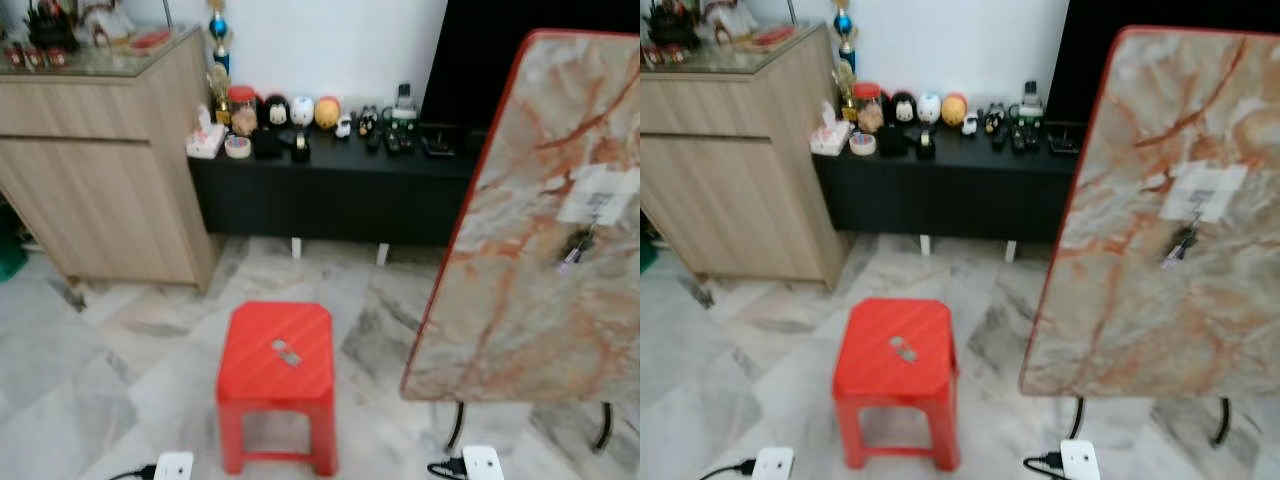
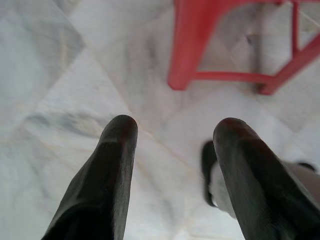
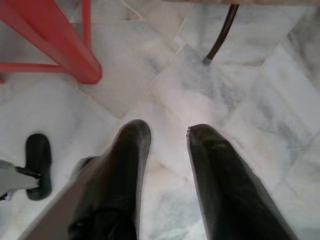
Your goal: Hang keys on a hook
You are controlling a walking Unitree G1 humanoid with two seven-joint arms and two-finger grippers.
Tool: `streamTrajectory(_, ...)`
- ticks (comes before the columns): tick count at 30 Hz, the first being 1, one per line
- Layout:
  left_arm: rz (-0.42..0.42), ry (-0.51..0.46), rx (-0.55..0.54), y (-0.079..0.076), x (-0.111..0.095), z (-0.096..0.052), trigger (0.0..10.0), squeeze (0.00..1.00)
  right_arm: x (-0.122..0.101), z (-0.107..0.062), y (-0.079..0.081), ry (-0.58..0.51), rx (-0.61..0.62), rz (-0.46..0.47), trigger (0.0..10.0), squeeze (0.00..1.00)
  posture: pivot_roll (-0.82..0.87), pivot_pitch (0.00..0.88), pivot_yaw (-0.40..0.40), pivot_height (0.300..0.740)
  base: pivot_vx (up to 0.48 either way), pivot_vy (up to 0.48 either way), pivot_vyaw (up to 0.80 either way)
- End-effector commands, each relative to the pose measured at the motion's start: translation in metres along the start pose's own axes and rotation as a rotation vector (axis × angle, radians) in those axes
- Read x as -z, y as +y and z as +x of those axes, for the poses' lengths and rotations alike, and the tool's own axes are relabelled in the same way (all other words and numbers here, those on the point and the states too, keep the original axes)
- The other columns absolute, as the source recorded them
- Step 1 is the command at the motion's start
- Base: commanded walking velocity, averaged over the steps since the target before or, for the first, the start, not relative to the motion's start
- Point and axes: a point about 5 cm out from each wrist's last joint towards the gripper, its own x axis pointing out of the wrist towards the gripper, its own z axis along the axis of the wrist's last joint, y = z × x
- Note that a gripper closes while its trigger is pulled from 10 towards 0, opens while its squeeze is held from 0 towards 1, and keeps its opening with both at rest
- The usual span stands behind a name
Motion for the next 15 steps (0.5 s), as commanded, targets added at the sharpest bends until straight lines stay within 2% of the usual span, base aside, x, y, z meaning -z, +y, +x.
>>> streamTrajectory(1,-0.010,0.008,0.017,-0.0082,0.0013,0.0001,10.0,0.00,0.0043,-0.0018,-0.0096,0.010,0.023,-0.003,10.0,0.00,0.04,0.000,-0.040,0.725,0.000,0.480,0.00)
streamTrajectory(15,-0.013,0.014,0.016,-0.0079,0.0029,-0.0003,10.0,0.00,0.0048,-0.0018,-0.0092,0.012,0.022,-0.003,10.0,0.00,0.04,0.000,-0.040,0.725,0.000,0.480,0.00)
